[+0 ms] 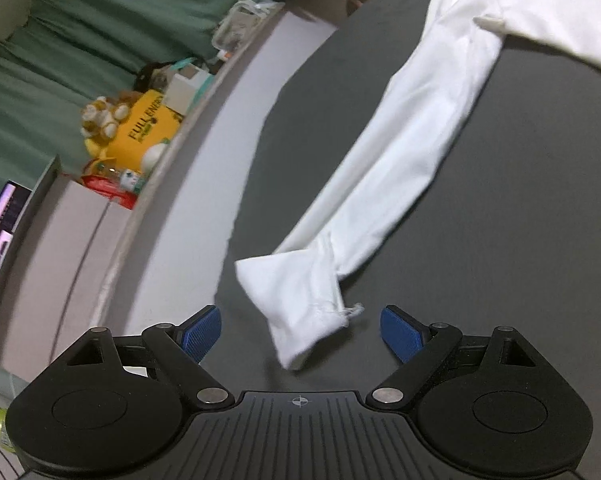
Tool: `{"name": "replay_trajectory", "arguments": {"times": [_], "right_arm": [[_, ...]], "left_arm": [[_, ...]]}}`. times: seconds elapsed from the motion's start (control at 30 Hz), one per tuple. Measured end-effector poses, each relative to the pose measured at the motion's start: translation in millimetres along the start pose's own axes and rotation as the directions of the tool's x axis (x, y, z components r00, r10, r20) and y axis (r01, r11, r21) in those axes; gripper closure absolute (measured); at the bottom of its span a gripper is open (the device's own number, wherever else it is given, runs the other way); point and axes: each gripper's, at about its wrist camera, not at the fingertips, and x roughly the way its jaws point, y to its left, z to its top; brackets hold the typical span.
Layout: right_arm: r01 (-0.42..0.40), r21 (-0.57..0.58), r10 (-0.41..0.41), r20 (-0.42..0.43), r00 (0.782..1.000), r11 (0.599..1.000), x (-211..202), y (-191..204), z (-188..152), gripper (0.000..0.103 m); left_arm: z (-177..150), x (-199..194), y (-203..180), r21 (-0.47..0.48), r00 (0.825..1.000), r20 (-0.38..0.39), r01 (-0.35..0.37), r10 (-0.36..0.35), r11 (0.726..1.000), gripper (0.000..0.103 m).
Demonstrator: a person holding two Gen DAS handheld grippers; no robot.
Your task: Fold clothes
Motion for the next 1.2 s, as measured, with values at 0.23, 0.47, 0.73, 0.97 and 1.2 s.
{"name": "replay_trajectory", "arguments": {"times": [0.23, 0.47, 0.73, 0.97, 1.2], "right_arm": [[0.006, 0.013, -0.006, -0.006, 1.0, 1.0, 1.0, -3.1, -1.1, 0.006], [0.004, 0.027, -0.004, -0.01, 1.0, 1.0, 2.1, -5.8, -1.3, 0.006], [-0.01, 0.031, 0.01, 0.007, 1.0, 0.999, -1.0, -2.5, 2.5, 0.006], [-0.039, 0.06, 0.036, 0.036, 0.999, 0.997, -7.3, -1.6, 7.8, 0.006], [-0.136, 0.214, 0.112, 0.122, 0.986, 0.967, -19.8, -25.1, 16.7, 0.006]], "left_arm": [[9.3, 20.0, -11.9, 0.08, 0.999, -0.028, -0.03, 0.033, 0.996, 0.068], [4.5, 17.1, 13.9, -0.145, 0.998, -0.028, 0.048, -0.053, 0.988, 0.097], [-9.0, -14.9, 87.5, -0.729, 0.98, 0.149, 0.201, -0.134, 0.654, 0.097], [31.9, -83.5, 89.7, -0.735, 0.9, 0.428, 0.399, -0.081, 0.548, 0.097], [67.6, -173.6, 26.1, -0.612, 0.737, 0.66, 0.64, -0.147, 0.465, 0.097]]}}
